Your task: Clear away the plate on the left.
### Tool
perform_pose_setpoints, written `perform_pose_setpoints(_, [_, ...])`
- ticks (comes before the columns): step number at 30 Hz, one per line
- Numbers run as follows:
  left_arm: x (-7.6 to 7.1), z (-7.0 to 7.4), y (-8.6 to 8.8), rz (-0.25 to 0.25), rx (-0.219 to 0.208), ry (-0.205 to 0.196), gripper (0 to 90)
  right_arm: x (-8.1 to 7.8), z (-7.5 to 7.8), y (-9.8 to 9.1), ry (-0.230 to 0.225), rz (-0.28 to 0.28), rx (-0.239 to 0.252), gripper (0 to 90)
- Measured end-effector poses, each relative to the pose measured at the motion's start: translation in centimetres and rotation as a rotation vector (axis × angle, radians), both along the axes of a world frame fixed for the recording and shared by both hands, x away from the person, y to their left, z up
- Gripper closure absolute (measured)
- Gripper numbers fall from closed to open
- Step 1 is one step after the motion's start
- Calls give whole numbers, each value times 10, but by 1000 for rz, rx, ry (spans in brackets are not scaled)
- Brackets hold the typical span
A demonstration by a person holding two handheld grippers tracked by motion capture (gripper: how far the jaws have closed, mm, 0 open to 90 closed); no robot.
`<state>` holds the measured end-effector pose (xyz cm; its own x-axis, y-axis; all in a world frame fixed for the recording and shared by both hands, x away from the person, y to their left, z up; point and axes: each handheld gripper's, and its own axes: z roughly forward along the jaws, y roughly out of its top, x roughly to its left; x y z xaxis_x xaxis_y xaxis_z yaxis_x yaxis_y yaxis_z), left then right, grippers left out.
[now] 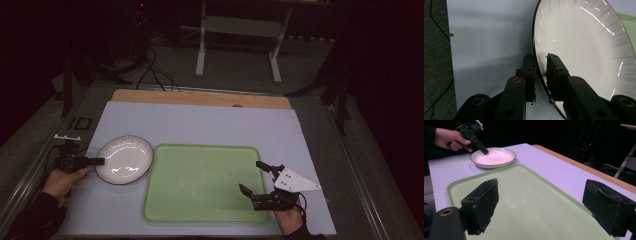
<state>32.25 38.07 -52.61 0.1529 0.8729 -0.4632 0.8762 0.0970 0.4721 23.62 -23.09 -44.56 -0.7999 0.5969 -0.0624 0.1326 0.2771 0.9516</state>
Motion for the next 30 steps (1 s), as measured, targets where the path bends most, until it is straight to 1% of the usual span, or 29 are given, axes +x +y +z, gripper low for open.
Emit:
perform_pose_setpoints(1, [-1,0,-1,4,1,-9,784,0,0,0,-3,-1,0,133])
perform_pose_setpoints(2, [-1,0,0,14,-14,-10,789,0,0,0,-4,-1,1,133])
perform_pose_setpoints(3, [-1,-1,1,29,-38,-7,802,0,0,0,-4,-2,1,133])
perform_pose_setpoints(6, [0,0,1,45,-62,-10,828,1,0,1,1,-2,-1,133])
perform_pose_setpoints(8, [0,1,1,43,-59,-16,831,1,0,1,0,-3,-1,133])
perform_pose_setpoints(10, [0,2,1,50,-70,-18,836,1,0,2,-3,-3,-1,133])
perform_pose_setpoints(12, [0,2,0,53,-67,-23,839,1,0,1,-1,-4,-2,133])
perform_pose_setpoints(15, [-1,2,2,65,-88,-25,845,1,-1,1,0,-4,0,133])
perform_pose_setpoints(18, [-1,4,2,68,-89,-30,850,1,0,1,0,-4,2,133])
perform_pose_setpoints(22, [-1,6,2,88,-108,-45,859,2,0,1,0,-8,6,133])
perform_pose_setpoints(24, [-1,7,2,94,-106,-44,859,2,0,0,-2,-8,7,133])
perform_pose_setpoints(26, [-2,7,6,110,-136,-40,856,2,0,0,-3,-10,9,133])
perform_pose_setpoints(27, [-2,7,6,110,-136,-40,854,2,0,0,-3,-10,9,133])
perform_pose_setpoints(28, [-3,7,6,115,-149,-48,854,2,0,0,-2,-11,10,133])
perform_pose_setpoints(29, [-3,9,6,118,-142,-49,853,2,0,0,-2,-11,11,133])
perform_pose_setpoints(30, [-4,10,7,115,-151,-54,852,2,0,0,-2,-11,11,133])
